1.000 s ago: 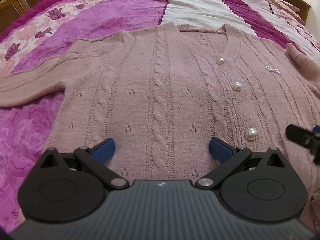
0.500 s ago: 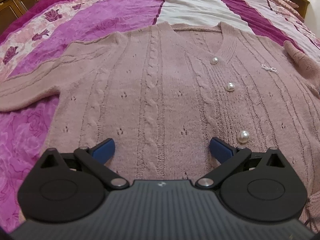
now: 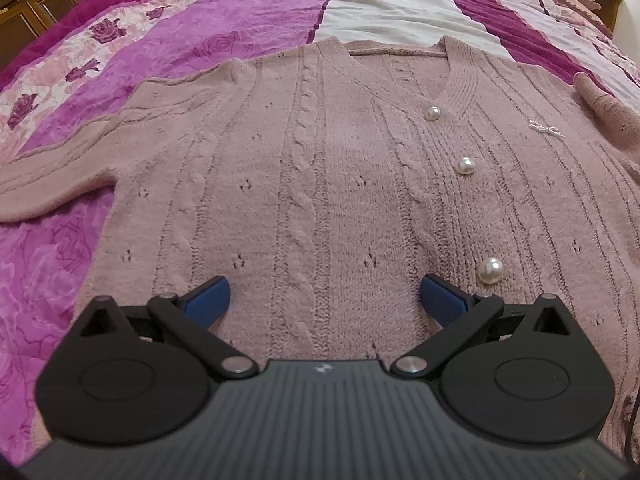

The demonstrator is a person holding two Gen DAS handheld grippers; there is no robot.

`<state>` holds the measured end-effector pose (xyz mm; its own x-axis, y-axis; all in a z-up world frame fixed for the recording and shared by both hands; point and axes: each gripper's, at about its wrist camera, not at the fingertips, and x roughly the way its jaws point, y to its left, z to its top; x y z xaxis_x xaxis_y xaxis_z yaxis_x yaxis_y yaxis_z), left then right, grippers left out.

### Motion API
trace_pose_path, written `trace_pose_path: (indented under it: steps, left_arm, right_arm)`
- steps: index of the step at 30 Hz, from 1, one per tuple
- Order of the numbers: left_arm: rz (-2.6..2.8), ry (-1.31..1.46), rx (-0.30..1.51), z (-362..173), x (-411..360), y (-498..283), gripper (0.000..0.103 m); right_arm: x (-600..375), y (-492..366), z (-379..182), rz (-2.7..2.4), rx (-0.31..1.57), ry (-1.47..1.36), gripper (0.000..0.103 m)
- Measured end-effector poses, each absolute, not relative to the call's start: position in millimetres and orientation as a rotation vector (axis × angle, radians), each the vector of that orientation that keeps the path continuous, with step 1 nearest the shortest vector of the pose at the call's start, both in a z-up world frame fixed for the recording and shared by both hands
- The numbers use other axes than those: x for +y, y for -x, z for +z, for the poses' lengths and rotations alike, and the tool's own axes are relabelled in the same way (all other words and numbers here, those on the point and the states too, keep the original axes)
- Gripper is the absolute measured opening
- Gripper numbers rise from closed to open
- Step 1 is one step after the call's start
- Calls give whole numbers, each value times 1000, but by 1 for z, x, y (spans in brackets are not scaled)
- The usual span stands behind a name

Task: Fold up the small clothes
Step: 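Reach the right gripper to the bunched sleeve cuff and close on it, then carry the sleeve with the right gripper across the cardigan front, then open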

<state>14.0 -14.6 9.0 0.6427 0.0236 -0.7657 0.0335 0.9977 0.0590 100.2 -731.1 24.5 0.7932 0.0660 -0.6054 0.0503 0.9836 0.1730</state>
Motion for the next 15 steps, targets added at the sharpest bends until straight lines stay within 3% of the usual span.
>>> trace_pose_path:
  steps: [10,15]
  left_arm:
    - [-6,-80,864,8,-16,-13,103]
    - [-10,-85,860,8,-16,-13,103]
  right_arm:
    - [-735,-112,6,-38,676,-158,38]
    - [-746,-109,16,-52,663,-253,15]
